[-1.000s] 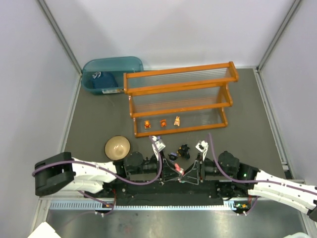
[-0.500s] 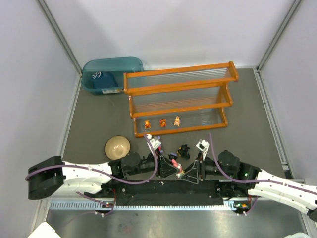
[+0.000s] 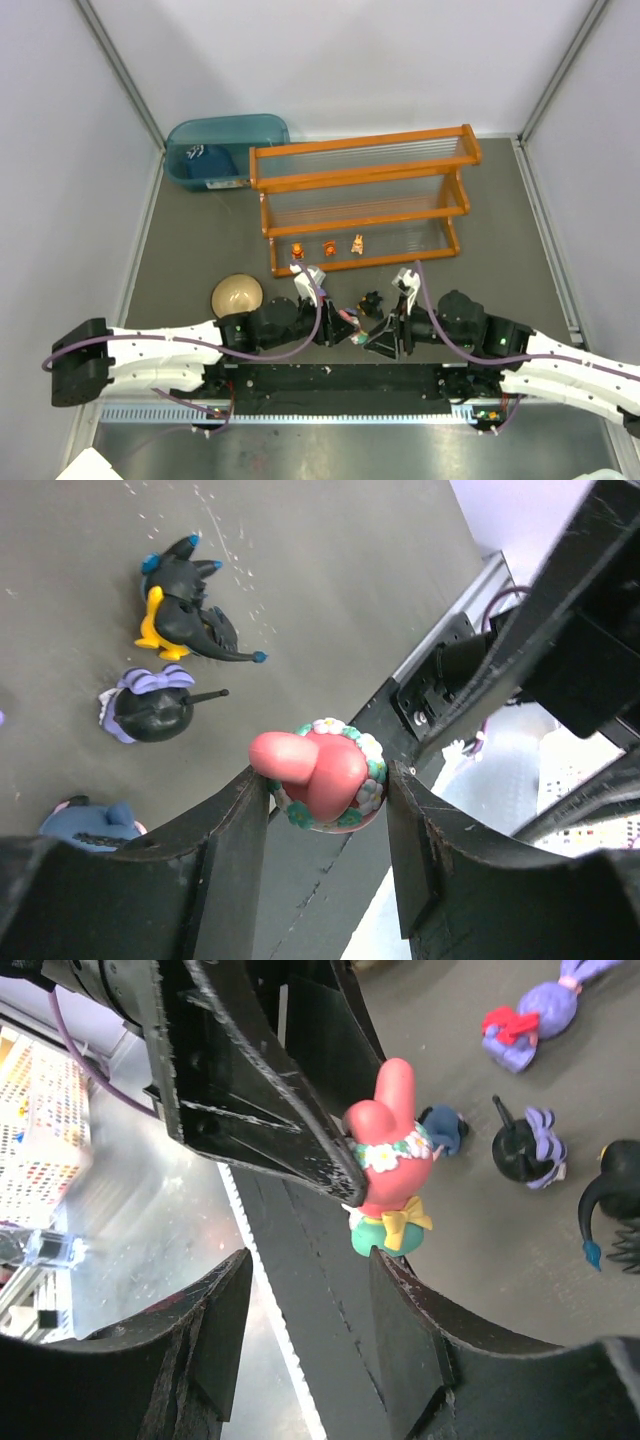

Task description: Place and organize the plastic toys onto the shelf

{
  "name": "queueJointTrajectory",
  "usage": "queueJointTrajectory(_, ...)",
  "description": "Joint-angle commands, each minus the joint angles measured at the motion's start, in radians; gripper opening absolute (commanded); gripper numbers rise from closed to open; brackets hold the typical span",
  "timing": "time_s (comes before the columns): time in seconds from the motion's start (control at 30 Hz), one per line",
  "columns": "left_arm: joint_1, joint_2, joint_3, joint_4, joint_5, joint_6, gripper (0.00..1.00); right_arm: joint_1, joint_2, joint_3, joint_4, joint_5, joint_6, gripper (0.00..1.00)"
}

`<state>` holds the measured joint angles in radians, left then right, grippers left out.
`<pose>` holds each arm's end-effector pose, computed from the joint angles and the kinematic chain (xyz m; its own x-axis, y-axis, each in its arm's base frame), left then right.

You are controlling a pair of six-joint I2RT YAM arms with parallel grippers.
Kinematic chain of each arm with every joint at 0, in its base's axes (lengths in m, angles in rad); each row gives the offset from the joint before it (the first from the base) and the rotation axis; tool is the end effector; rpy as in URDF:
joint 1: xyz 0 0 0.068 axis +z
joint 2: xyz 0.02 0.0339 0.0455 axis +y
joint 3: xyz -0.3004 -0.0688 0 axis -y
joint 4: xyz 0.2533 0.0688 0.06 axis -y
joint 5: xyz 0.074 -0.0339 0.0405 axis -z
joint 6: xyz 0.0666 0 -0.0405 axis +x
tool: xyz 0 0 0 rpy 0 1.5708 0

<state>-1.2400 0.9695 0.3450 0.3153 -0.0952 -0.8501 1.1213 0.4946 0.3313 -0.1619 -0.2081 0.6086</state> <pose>0.0788 -0.2101 0.2191 -0.7505 -0.1174 -0.6503 0.5276 0.4861 -0.6966 0.0515 0.1385 0.2297 -0.6664 -0.0938 -0.7397 -0.7134 0.3687 0.5959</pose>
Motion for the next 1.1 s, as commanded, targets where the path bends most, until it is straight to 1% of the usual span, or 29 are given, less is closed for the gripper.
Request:
queueJointTrajectory(0.0,-0.004,-0.034,0.086,-0.148,-0.092,-0.059,0.0,0.058,0.035,0.092,-0.054,0.108,-0.081,0.5)
queueJointTrajectory(0.13,-0.003,-0.035,0.12,-0.208,-0.115,-0.101,0.0,0.144,0.125,0.126,-0.059,0.222,-0.093,0.51)
queueJointTrajectory(0.17,-0.003,-0.035,0.129,-0.212,-0.113,-0.106,0.0,0.188,0.168,0.133,-0.056,0.298,-0.098,0.51)
queueJointTrajectory(0.27,-0.003,-0.037,0.141,-0.225,-0.101,-0.119,0.0,0.242,0.228,0.164,-0.059,0.442,-0.092,0.51)
queueJointTrajectory(0.33,-0.003,-0.04,0.146,-0.232,-0.089,-0.125,0.0,0.281,0.28,0.186,-0.057,0.496,-0.09,0.52)
queueJointTrajectory(0.47,-0.003,-0.04,0.16,-0.251,-0.074,-0.122,0.0,0.314,0.328,0.21,-0.042,0.587,-0.099,0.57)
queueJointTrajectory(0.63,-0.004,-0.035,0.17,-0.288,-0.066,-0.119,0.0,0.327,0.332,0.229,-0.057,0.634,-0.112,0.63)
queueJointTrajectory(0.77,-0.003,-0.041,0.172,-0.295,-0.063,-0.122,0.0,0.328,0.323,0.224,-0.065,0.635,-0.119,0.66)
queueJointTrajectory(0.83,-0.003,-0.043,0.173,-0.295,-0.06,-0.122,0.0,0.327,0.325,0.221,-0.053,0.619,-0.122,0.66)
queueJointTrajectory(1.07,-0.003,-0.035,0.183,-0.283,-0.038,-0.133,0.0,0.327,0.384,0.225,0.007,0.564,-0.141,0.6)
